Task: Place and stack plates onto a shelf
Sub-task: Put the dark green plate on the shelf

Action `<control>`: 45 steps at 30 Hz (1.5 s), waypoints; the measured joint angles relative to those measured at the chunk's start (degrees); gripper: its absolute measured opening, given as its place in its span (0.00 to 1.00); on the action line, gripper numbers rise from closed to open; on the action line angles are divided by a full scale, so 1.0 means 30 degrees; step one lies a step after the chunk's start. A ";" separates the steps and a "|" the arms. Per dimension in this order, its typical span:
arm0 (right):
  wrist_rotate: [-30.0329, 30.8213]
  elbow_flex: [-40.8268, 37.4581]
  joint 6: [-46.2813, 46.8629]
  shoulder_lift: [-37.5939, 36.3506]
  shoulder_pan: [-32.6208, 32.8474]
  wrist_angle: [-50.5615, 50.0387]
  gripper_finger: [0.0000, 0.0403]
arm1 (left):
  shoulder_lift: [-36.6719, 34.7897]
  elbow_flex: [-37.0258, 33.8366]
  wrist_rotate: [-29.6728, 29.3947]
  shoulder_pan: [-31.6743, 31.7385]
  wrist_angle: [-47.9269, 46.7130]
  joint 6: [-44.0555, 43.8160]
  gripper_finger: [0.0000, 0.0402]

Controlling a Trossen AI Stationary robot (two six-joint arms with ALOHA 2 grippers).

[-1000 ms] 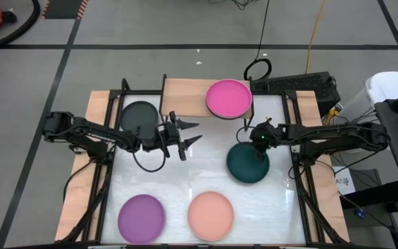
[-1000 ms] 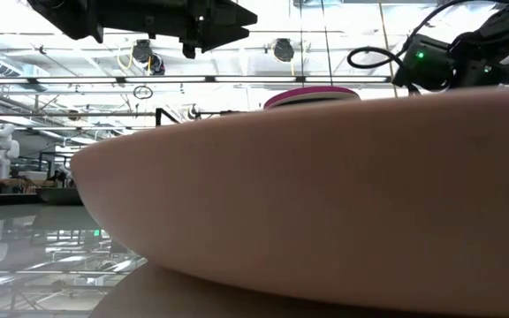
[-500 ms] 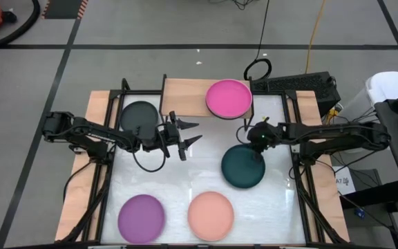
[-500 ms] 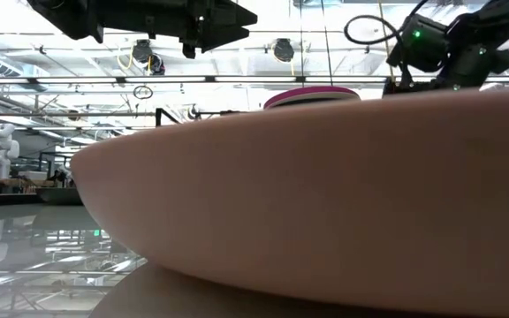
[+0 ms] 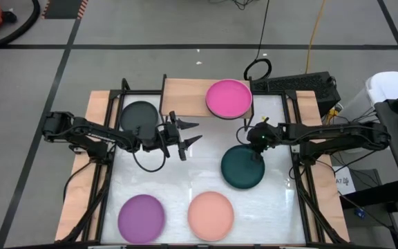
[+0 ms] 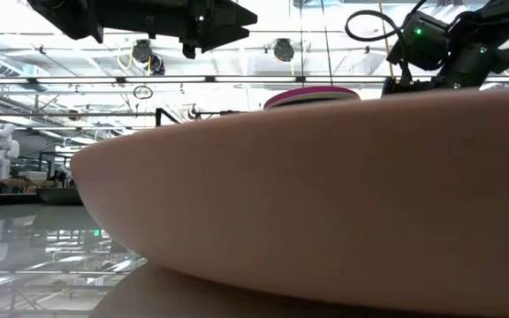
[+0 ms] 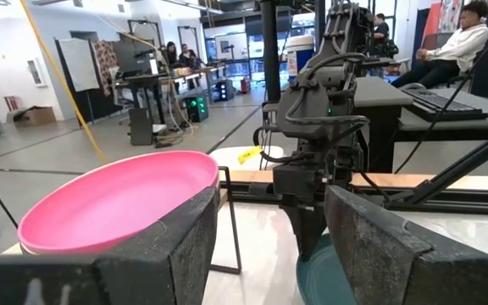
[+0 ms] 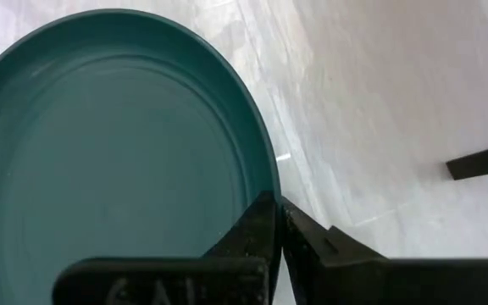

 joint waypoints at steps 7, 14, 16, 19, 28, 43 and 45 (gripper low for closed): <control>-0.0004 0.0000 0.0036 0.0000 0.0000 0.0014 0.00 | 0.0000 0.0000 0.0000 0.0000 0.0000 -0.0052 0.56; -0.0015 0.0000 0.0036 0.0000 0.0007 0.0270 0.00 | 0.0003 0.0000 0.0000 -0.0005 0.0000 -0.0061 0.56; -0.0015 0.0000 0.0036 0.0000 0.0007 0.0264 0.00 | 0.0000 0.0000 0.0000 0.0000 0.0000 -0.0076 0.56; -0.0015 0.0000 0.0169 0.0000 0.0007 0.0262 0.00 | 0.0000 0.0000 0.0000 0.0000 0.0007 -0.0340 0.56; -0.0015 0.0000 0.0338 0.0015 0.0007 0.0254 0.00 | 0.0005 0.0000 0.0000 -0.0044 0.0007 -0.0546 0.56; -0.1001 0.0000 -0.0110 0.0022 0.0015 0.1386 0.00 | 0.0007 0.0007 0.0000 -0.0080 0.0014 -0.0760 0.56; -0.0991 0.0000 -0.0012 0.0022 0.0015 0.1358 0.00 | -0.0047 0.0007 -0.0007 -0.0165 0.0053 -0.0781 0.56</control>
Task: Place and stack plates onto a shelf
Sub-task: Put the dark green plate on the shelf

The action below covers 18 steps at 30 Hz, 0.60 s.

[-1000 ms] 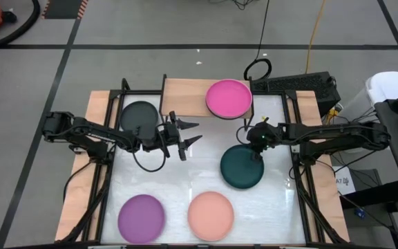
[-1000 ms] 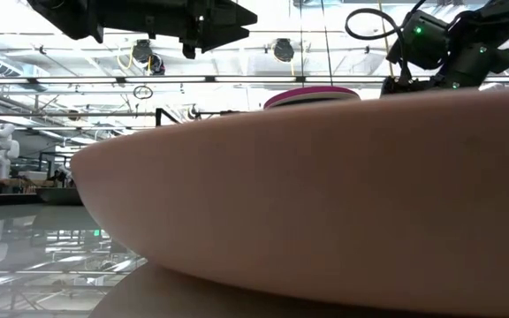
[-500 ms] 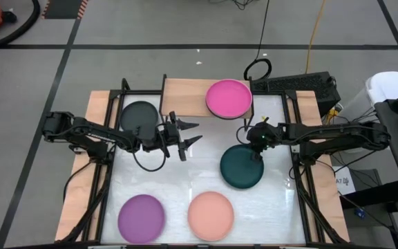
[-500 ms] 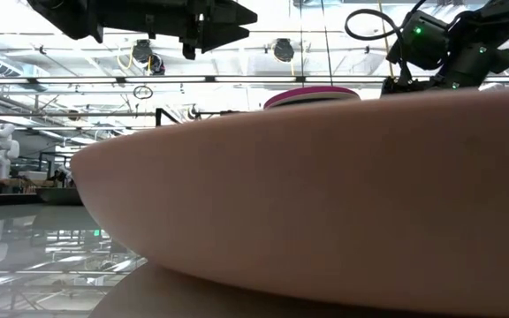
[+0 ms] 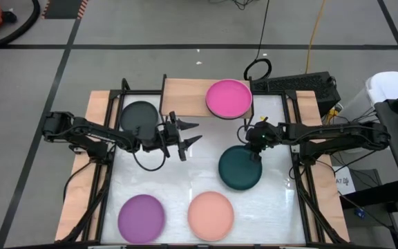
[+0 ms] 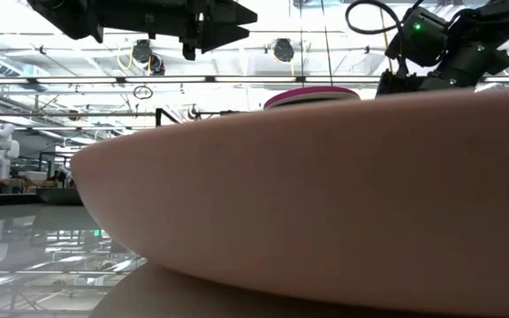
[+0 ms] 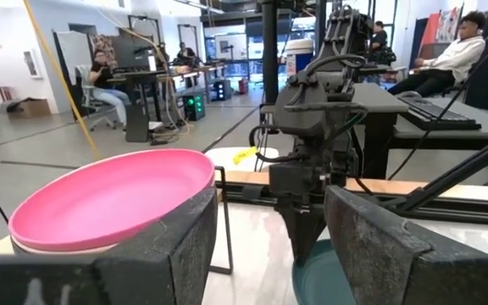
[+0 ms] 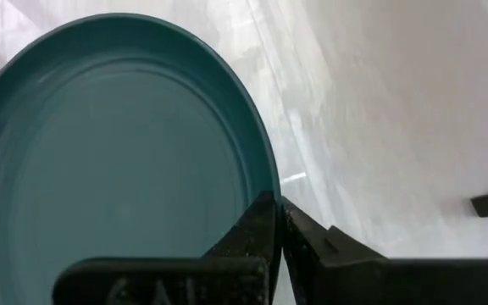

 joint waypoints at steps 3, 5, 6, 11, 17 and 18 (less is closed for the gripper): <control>-0.0007 0.0000 0.0215 0.0000 0.0000 -0.0039 0.00 | -0.0528 0.0016 -0.0015 -0.0218 0.0109 0.0305 0.56; 0.0007 0.0000 0.0311 0.0002 0.0000 -0.0039 0.00 | -0.0819 0.0042 -0.0005 -0.0380 -0.0074 0.0519 0.56; 0.0007 0.0000 0.0355 0.0003 0.0000 -0.0046 0.00 | -0.0950 0.0021 0.0007 -0.0457 -0.0342 0.0604 0.56; 0.0022 0.0000 0.0397 0.0007 0.0000 -0.0127 0.00 | -0.1607 0.0015 0.0000 -0.0815 -0.0971 0.1152 0.56; 0.0038 0.0000 0.0623 0.0007 0.0063 -0.0068 0.00 | -0.2317 -0.0073 -0.0161 -0.1008 -0.1139 0.1746 0.56; 0.0051 0.0000 0.0623 0.0007 0.0111 -0.0068 0.00 | -0.2451 -0.0073 -0.0182 -0.1008 -0.1147 0.1740 0.56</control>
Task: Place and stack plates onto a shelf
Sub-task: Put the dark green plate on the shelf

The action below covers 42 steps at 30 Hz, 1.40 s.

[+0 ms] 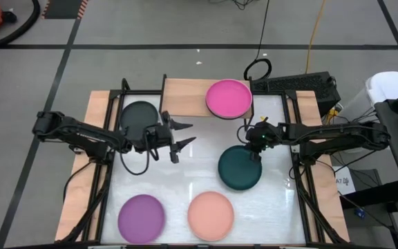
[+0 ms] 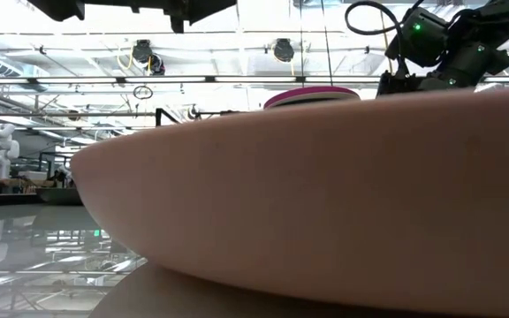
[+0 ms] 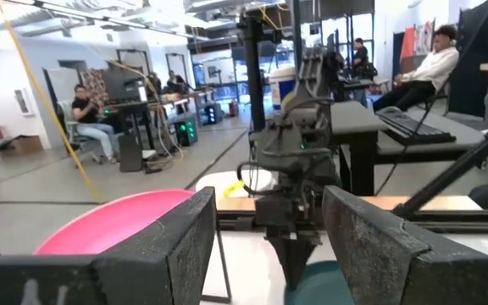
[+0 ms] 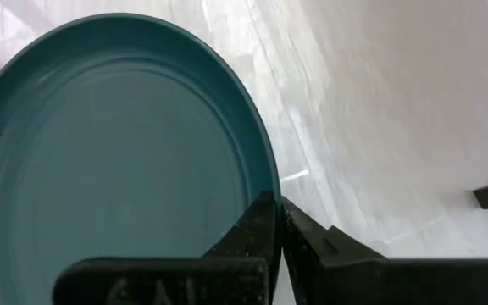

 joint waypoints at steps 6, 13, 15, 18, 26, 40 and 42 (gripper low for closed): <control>0.0000 0.0000 0.0275 0.0000 0.0386 0.0450 0.00 | -0.0016 0.0000 0.0000 0.0000 -0.0129 -0.0142 0.56; -0.0015 0.0000 0.0165 0.0000 0.0530 0.1521 0.00 | -0.0013 0.0000 -0.0001 0.0000 -0.0298 -0.0291 0.56; -0.0015 0.0000 0.0150 0.0000 0.0530 0.1553 0.00 | -0.0009 0.0000 0.0000 0.0000 -0.0350 -0.0307 0.56; -0.0022 0.0000 0.0286 0.0000 0.0530 0.1566 0.00 | -0.0009 0.0000 0.0000 0.0000 -0.0341 -0.0590 0.56; -0.0028 0.0000 0.0291 0.0000 0.0530 0.1979 0.00 | -0.0009 0.0000 0.0000 -0.0044 -0.0336 -0.0785 0.56; -0.0052 0.0000 0.0113 0.0000 0.0537 0.2484 0.00 | -0.0009 0.0000 0.0000 -0.0066 -0.0372 -0.1542 0.56; -0.0058 0.0000 -0.0038 0.0000 0.0537 0.2845 0.00 | -0.0009 0.0000 0.0000 -0.0041 -0.0363 -0.1316 0.56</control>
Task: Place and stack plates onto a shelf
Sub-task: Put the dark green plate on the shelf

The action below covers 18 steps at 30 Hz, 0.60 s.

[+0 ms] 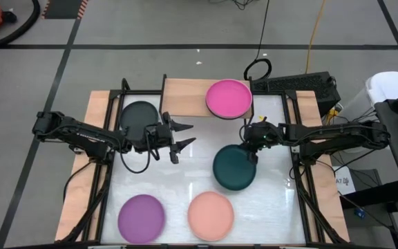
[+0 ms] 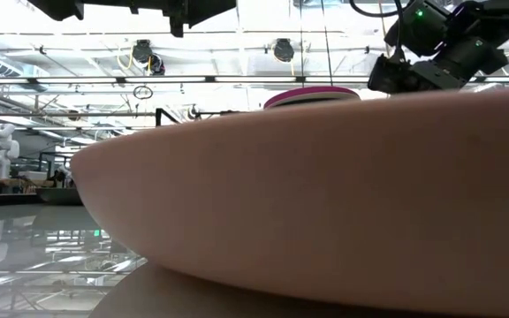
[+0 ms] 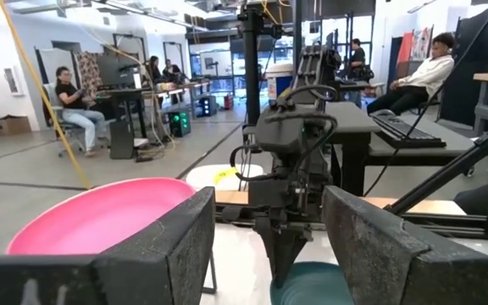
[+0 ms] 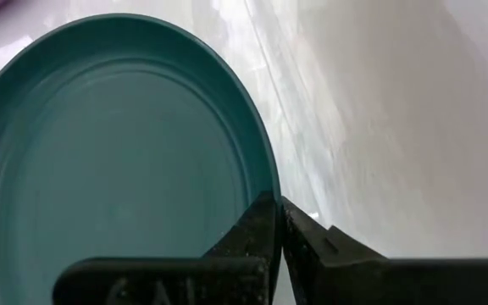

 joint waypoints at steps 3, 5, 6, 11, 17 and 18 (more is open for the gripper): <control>0.0004 0.0000 -0.0200 0.0000 0.0000 0.0281 0.00 | 0.0000 0.0000 0.0000 -0.0002 -0.0001 0.0049 0.56; 0.0015 0.0000 -0.0256 0.0000 -0.0043 0.0243 0.00 | 0.0000 0.0000 -0.0007 -0.0002 -0.0007 0.0055 0.56; 0.0016 0.0000 -0.0260 0.0000 -0.0071 0.0254 0.00 | 0.0000 -0.0007 0.0000 -0.0002 -0.0007 0.0063 0.56; 0.0036 0.0000 -0.0488 0.0000 -0.0080 0.0423 0.00 | 0.0000 -0.0007 0.0000 -0.0002 -0.0036 0.0114 0.56; 0.0044 0.0000 -0.0809 0.0000 -0.0085 0.0455 0.00 | 0.0000 -0.0007 0.0000 0.0087 -0.0037 0.0113 0.56; 0.0037 0.0000 -0.0854 0.0000 -0.0087 0.0455 0.00 | 0.0000 -0.0007 0.0000 0.0141 -0.0050 0.0100 0.56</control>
